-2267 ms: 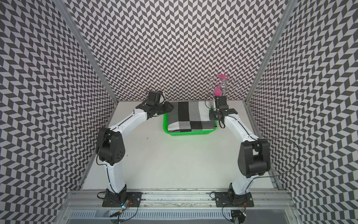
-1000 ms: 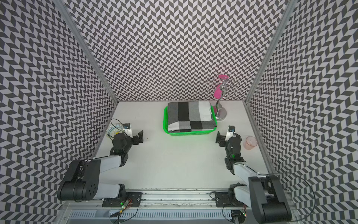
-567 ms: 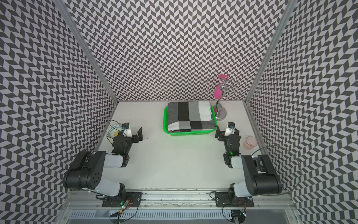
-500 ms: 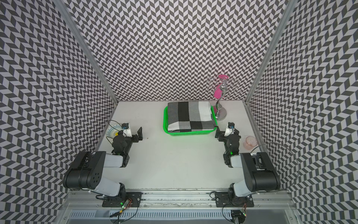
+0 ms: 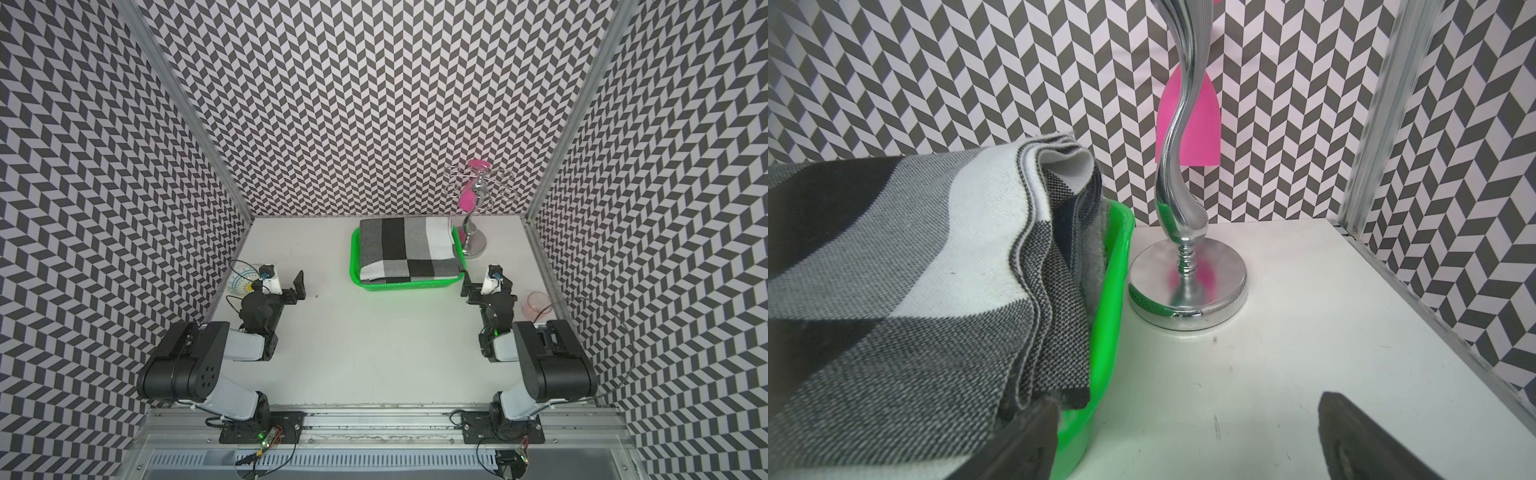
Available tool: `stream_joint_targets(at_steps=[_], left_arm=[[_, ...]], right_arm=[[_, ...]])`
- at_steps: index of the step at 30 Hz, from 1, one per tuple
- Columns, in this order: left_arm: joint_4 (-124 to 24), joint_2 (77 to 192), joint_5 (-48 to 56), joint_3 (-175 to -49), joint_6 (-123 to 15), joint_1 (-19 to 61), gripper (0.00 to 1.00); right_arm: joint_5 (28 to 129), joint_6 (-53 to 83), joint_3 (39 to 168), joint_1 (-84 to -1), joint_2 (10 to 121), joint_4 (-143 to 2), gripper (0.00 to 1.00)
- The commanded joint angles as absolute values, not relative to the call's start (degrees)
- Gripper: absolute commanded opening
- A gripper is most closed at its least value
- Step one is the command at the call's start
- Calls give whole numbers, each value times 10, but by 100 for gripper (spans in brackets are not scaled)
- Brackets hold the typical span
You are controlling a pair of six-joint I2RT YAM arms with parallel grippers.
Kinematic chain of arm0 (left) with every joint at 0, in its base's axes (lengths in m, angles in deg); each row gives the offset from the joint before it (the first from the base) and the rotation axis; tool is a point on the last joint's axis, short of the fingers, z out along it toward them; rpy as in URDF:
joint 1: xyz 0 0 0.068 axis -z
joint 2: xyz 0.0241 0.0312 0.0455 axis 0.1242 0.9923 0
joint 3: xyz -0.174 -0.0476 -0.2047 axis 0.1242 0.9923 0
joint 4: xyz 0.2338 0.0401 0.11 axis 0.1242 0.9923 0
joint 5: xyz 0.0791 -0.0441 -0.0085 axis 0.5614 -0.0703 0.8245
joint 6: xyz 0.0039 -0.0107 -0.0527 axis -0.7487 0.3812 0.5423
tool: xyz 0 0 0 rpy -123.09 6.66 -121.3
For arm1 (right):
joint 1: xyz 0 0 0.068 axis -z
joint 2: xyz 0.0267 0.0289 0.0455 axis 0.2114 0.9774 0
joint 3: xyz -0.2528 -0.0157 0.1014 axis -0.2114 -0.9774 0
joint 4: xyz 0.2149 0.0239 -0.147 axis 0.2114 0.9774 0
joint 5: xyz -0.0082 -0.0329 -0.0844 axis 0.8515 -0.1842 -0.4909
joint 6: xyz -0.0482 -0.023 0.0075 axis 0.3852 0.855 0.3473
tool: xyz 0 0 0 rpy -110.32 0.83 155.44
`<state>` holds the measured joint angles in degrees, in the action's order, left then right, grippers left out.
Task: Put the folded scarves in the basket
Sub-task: Reset both arms
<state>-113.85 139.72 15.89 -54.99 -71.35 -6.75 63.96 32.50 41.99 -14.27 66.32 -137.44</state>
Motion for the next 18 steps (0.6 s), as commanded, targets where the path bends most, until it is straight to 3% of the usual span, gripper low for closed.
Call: stream_joint_targets(at_steps=[1,18], left_arm=[[-1156,1395,164,-542,-715,-67,100],[-1156,1395,164,-542,-715,-67,100]], right_arm=[[646,330,422,-141,656,-1403,100],[645,329,428,-141,661,-1399,100]])
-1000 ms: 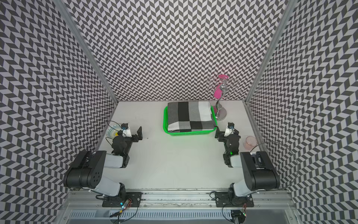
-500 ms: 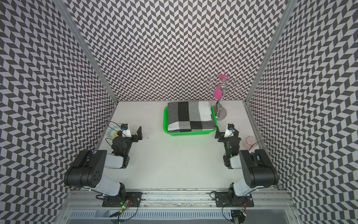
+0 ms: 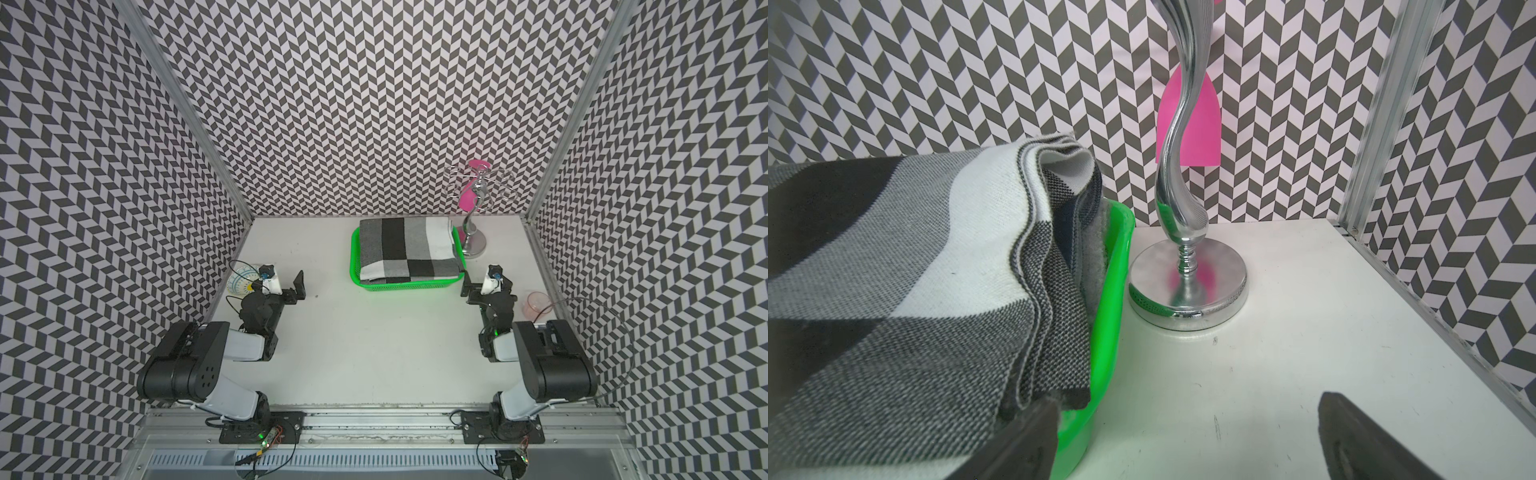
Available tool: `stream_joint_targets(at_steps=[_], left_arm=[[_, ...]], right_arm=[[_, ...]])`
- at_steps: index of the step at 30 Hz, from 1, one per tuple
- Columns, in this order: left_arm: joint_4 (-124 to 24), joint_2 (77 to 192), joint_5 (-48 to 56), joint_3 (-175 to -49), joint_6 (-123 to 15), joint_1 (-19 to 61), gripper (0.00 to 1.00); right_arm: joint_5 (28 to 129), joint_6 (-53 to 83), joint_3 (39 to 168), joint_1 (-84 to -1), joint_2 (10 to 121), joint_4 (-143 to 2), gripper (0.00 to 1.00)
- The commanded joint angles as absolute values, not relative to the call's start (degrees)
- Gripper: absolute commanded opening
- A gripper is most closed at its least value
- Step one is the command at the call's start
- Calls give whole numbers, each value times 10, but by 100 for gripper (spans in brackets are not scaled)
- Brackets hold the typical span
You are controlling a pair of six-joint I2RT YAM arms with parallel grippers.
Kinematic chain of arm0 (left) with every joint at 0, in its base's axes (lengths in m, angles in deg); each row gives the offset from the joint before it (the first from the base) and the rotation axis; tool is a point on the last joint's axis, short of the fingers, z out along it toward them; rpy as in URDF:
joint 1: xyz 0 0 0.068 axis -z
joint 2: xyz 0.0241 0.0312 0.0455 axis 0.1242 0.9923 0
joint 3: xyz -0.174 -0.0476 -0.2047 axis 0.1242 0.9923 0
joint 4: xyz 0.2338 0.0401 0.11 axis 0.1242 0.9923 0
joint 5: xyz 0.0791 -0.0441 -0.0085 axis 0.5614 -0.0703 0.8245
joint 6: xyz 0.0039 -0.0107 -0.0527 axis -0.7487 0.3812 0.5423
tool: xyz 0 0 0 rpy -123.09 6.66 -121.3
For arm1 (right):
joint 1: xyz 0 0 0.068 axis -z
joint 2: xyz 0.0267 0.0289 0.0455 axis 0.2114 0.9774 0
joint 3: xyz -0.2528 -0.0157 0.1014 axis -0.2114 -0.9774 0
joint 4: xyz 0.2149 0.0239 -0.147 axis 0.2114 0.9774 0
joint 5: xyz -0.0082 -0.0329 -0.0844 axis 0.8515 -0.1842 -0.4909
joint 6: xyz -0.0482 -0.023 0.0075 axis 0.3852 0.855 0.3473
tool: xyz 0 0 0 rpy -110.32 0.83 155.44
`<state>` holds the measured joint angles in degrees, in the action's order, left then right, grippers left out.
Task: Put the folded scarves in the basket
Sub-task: Reset both arms
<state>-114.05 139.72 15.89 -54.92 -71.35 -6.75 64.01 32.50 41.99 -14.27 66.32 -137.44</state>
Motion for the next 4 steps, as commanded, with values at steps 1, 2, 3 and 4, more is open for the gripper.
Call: stream_joint_targets(at_steps=[1,2,3,4], left_arm=[[-1156,1394,164,-542,-715,-67,99],[-1157,1395,164,-542,-715,-67,99],[-1157,1395,164,-542,-715,-67,100],[-1157,1395,164,-542,-715,-67,100]], right_arm=[[645,329,428,-141,661,-1399,100],[645,330,427,-141,659,-1400,99],[645,330,425,-141,658,-1401,100],[646,330,423,-141,657,-1402,99]])
